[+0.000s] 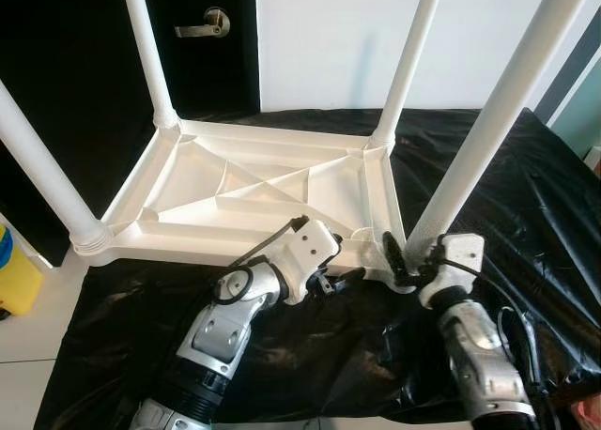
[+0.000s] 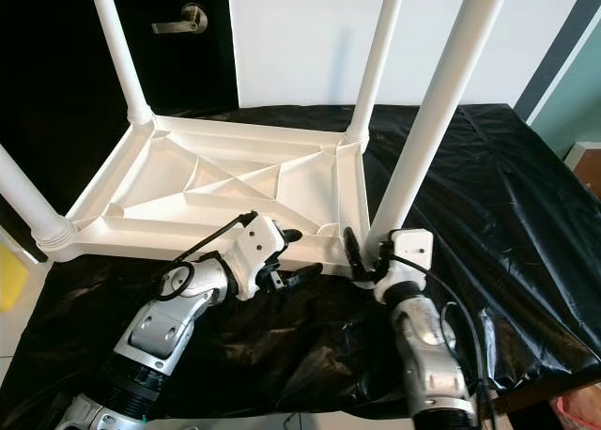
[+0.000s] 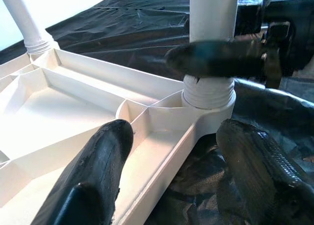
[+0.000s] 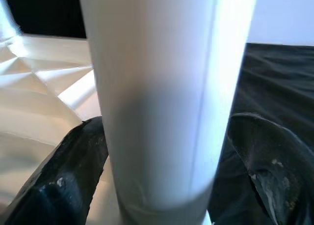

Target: Building children table

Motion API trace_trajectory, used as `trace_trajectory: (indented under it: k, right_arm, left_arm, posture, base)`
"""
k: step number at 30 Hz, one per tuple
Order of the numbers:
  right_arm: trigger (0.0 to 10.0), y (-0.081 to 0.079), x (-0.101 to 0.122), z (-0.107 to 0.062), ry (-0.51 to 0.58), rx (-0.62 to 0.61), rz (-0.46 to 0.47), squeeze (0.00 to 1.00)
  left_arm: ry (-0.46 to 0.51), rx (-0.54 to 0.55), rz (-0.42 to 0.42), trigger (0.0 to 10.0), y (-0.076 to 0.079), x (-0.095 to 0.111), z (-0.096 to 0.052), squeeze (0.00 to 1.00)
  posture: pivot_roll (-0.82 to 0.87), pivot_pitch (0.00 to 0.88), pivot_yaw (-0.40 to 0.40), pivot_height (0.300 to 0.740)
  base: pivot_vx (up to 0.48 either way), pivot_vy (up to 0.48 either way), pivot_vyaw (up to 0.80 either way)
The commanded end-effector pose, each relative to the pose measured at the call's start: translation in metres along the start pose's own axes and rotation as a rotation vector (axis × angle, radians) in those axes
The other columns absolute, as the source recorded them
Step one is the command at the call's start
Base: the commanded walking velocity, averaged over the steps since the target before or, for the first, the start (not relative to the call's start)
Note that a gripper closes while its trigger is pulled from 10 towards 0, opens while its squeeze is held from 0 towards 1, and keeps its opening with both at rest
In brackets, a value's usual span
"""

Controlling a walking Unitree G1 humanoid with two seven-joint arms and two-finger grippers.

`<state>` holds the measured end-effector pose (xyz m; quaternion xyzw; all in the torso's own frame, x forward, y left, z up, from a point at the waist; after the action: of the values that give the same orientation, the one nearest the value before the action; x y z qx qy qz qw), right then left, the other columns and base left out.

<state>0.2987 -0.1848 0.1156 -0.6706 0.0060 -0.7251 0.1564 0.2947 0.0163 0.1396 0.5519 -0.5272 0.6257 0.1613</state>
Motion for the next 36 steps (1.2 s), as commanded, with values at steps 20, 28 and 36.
trace_trajectory:
  k: [20,28,36]
  right_arm:
    - [0.0,0.002,-0.019,0.031,-0.282,0.435,-0.136,0.0]
    - [0.0,0.013,-0.025,0.027,-0.297,0.414,-0.133,0.0]
    - [10.0,0.022,-0.03,0.024,-0.261,0.291,-0.069,0.0]
  left_arm:
    - [-0.021,0.049,0.024,10.0,-0.004,-0.002,-0.001,0.0]
    - [-0.026,0.052,0.018,10.0,-0.002,-0.003,-0.002,0.0]
    - [-0.036,0.043,0.017,10.0,0.001,-0.006,-0.006,0.0]
  posture:
    - [0.03,0.0,-0.077,0.74]
    - [0.04,0.0,-0.073,0.74]
    - [0.03,0.0,-0.061,0.74]
  base:
    - [0.0,0.0,0.0]
    - [0.0,0.0,0.0]
    - [0.0,0.0,0.0]
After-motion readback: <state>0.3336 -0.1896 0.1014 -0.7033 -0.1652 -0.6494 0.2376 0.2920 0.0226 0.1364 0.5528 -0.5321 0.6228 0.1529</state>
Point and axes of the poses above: a point about 5 cm out from each wrist's last joint towards the gripper, its own z axis pointing out of the wrist towards the gripper, its own x axis along the axis of the wrist's last joint, y = z × x, the point moved 3 cm from there along z, pointing out of the wrist towards the gripper, and after that the axes turned 14 degrees about z, right-handed, at the moved point
